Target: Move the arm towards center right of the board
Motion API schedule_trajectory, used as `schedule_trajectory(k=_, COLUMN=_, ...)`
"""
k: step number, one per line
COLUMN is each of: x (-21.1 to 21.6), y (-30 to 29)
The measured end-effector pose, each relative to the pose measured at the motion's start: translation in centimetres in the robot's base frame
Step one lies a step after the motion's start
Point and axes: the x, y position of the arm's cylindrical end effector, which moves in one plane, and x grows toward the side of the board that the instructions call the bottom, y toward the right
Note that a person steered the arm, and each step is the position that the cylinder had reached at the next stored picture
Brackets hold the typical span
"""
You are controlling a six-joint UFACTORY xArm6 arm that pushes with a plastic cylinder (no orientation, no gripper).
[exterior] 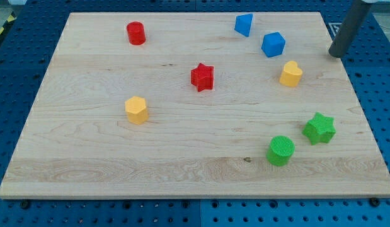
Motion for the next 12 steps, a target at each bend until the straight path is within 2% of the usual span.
schedule_trajectory(k=6, x=4.0, y=1.5)
schedule_trajectory(k=9, x=9.6, y=0.8)
schedule_trajectory(k=12, x=9.6, y=0.7)
